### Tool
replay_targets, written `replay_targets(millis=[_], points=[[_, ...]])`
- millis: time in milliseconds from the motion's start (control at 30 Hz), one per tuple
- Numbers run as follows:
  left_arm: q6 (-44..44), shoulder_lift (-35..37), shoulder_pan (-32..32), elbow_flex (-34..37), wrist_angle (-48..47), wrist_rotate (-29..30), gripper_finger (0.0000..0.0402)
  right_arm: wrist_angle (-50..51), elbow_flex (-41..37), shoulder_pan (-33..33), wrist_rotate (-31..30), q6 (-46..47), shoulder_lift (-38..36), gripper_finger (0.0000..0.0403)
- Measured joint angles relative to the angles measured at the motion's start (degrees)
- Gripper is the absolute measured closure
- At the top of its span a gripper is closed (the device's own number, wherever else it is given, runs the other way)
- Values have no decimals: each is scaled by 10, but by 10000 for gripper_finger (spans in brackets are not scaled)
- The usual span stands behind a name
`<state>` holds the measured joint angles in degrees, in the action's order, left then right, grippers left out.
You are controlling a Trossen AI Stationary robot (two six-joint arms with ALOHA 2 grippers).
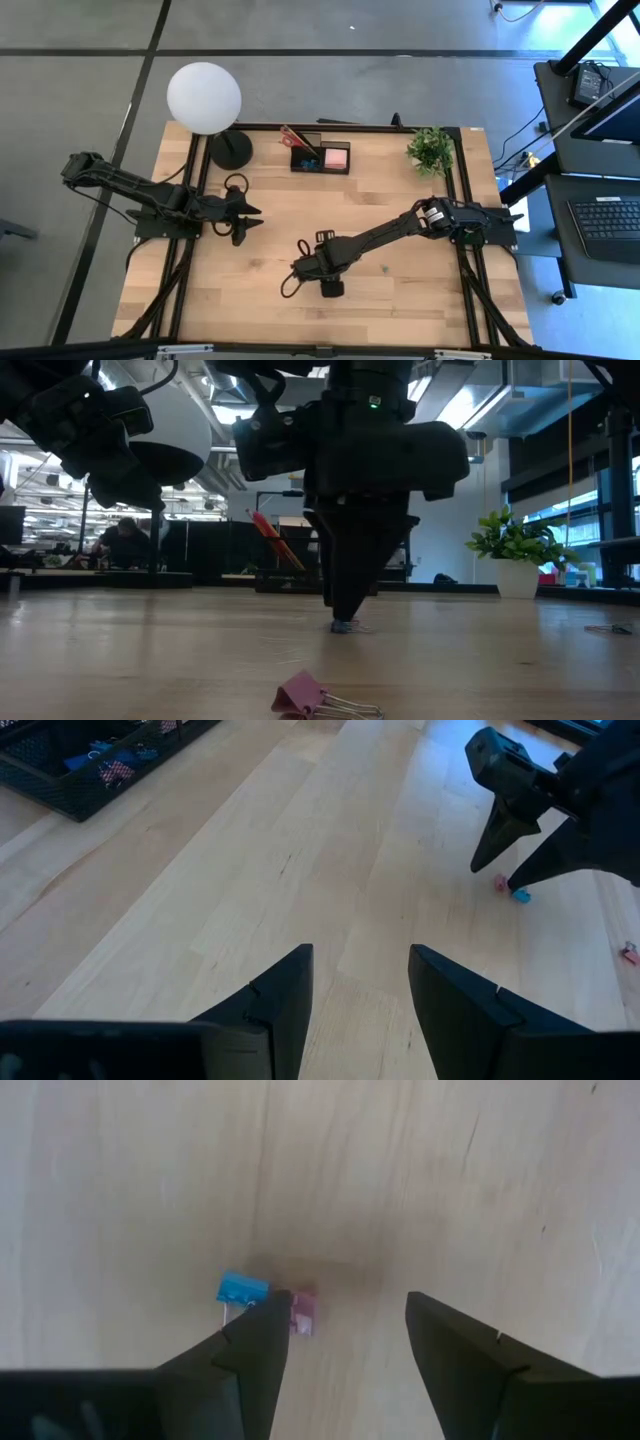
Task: Pick and place office supplies into organizer
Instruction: Put the blue binder clip into the black desk organizer
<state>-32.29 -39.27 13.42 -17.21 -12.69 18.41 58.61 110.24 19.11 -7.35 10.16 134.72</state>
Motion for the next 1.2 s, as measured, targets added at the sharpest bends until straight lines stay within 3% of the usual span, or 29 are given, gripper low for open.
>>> replay_targets(millis=[600,1200], points=[[0,0,0,0,0,1,242,76,1,0,-20,-109,0,199],[0,0,0,0,0,3,242,114,33,-1,-36,-61,-2,198]])
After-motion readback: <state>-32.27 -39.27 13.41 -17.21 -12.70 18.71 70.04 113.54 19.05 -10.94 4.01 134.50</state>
